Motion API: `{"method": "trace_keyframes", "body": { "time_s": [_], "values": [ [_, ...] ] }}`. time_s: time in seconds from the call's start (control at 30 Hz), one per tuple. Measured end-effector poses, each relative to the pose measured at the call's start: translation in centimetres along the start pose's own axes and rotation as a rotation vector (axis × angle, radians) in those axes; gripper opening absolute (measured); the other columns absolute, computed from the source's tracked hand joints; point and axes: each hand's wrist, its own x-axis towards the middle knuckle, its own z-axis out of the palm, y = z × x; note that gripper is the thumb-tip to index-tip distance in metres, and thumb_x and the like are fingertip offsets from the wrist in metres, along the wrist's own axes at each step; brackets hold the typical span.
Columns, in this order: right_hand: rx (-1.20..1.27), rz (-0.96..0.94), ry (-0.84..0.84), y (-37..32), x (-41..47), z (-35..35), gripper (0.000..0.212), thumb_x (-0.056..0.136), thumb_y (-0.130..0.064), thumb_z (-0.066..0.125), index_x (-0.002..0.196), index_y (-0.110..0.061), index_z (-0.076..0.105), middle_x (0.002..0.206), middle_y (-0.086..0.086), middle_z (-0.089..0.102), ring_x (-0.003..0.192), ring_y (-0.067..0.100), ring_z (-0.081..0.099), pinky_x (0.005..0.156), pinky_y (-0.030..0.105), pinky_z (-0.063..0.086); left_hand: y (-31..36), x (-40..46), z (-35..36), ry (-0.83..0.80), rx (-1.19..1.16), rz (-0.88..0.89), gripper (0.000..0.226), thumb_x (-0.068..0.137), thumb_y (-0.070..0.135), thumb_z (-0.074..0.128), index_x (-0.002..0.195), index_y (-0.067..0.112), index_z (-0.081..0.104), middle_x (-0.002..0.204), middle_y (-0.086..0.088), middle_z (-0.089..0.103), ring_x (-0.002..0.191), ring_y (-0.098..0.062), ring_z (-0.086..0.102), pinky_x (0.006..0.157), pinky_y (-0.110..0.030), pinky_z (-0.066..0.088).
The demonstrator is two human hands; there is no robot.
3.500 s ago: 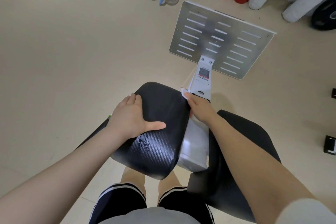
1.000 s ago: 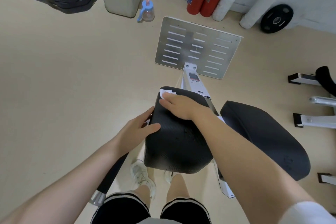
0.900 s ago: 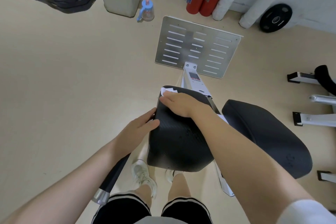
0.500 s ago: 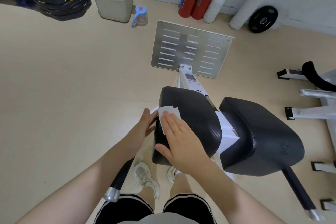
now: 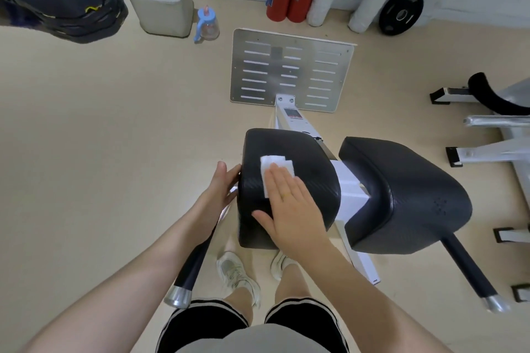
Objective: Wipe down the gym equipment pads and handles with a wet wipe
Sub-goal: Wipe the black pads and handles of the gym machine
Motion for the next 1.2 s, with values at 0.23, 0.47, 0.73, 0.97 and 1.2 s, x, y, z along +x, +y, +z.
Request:
{"method": "trace_keyframes", "body": {
  "time_s": [0.23,0.47,0.73,0.97,1.2],
  "values": [
    [0.019,0.32,0.084,6.5,-2.1,-1.2,0.06,0.092,-0.049,0.038,0.138,-0.012,0.034,0.137,0.007,0.046,0.124,0.025,0.044,0.107,0.036,0.034,0.7,0.4,1.5,0.126,0.058,-0.057,0.059,0.082,0.075,0.015,0.111,0.043,0.056,0.131,0.017,0.051,0.135,-0.007,0.032,0.115,-0.034,0.019],
    [0.104,0.12,0.14,1.8,-0.3,0.7,0.072,0.088,-0.04,0.054,0.144,-0.004,0.027,0.149,0.014,0.031,0.139,0.028,0.026,0.116,0.038,0.019,0.6,-0.3,1.8,0.125,0.075,-0.004,0.048,0.096,0.056,0.009,0.111,0.046,0.054,0.127,0.021,0.053,0.126,-0.002,0.04,0.112,-0.028,0.023],
    [-0.08,-0.015,0.119,-4.1,0.8,2.8,0.077,0.085,-0.05,0.049,0.142,-0.002,0.031,0.149,0.014,0.032,0.139,0.025,0.022,0.116,0.036,0.006,0.2,-2.2,2.3,0.185,0.025,0.014,0.054,0.098,0.051,0.009,0.133,0.034,0.046,0.138,0.012,0.049,0.129,-0.003,0.041,0.113,-0.028,0.024],
    [-0.076,0.124,0.184,3.4,-2.7,3.2,0.07,0.088,-0.048,0.032,0.142,-0.002,0.032,0.148,0.016,0.034,0.139,0.028,0.027,0.116,0.038,0.016,-0.7,-2.5,4.0,0.231,-0.012,0.061,0.035,0.1,0.044,0.013,0.108,0.053,0.046,0.112,0.038,0.047,0.117,0.013,0.037,0.104,-0.017,0.021],
    [-0.116,0.186,0.224,6.3,-4.6,3.0,0.069,0.092,-0.05,0.026,0.144,-0.004,0.028,0.15,0.015,0.03,0.139,0.03,0.028,0.113,0.041,0.02,-0.8,-3.3,5.1,0.299,0.027,0.116,0.035,0.1,0.045,0.01,0.125,0.049,0.034,0.139,0.024,0.035,0.127,0.009,0.03,0.105,-0.016,0.017]
  ]
}}
